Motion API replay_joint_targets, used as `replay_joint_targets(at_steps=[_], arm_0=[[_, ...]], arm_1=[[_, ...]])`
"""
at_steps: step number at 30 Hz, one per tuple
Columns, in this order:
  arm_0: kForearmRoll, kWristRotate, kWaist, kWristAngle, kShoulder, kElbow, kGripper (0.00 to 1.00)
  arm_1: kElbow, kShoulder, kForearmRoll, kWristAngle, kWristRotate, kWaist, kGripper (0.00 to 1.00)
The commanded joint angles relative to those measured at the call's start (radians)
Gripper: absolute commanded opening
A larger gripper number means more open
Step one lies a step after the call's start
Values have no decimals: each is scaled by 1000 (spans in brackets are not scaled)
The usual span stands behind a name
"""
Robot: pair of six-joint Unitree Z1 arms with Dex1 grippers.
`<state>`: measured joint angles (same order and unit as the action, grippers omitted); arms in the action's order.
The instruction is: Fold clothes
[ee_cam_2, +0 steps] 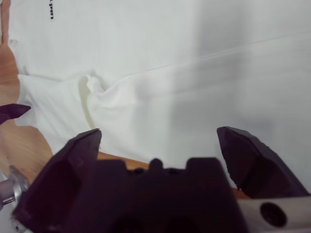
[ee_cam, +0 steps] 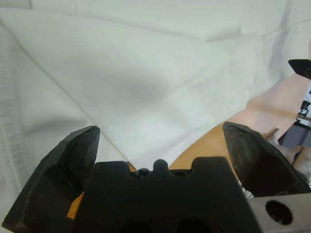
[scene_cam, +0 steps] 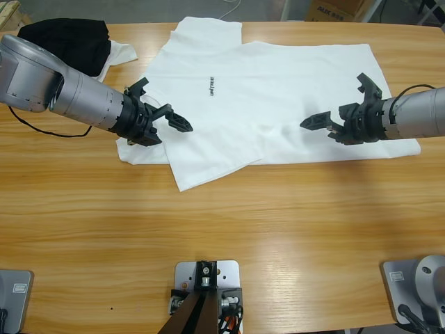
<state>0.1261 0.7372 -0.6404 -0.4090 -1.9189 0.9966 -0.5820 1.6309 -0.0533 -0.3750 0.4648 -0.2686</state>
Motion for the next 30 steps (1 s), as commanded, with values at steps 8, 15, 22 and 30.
replay_joint_targets(at_steps=[8, 15, 22, 30], arm_0=[[-2, 24, -30, -13, -76, -31, 1000], [-1, 37, -30, -5, -92, -46, 1000], [-4, 48, -30, -5, -97, -11, 1000], [-27, 37, -30, 32, -85, -25, 984]], arm_1=[[33, 40, -19, -1, -12, -12, 972], [33, 46, -30, -2, -12, -12, 970], [36, 42, -31, -1, -12, -12, 969], [41, 38, -31, -1, -12, -12, 968]])
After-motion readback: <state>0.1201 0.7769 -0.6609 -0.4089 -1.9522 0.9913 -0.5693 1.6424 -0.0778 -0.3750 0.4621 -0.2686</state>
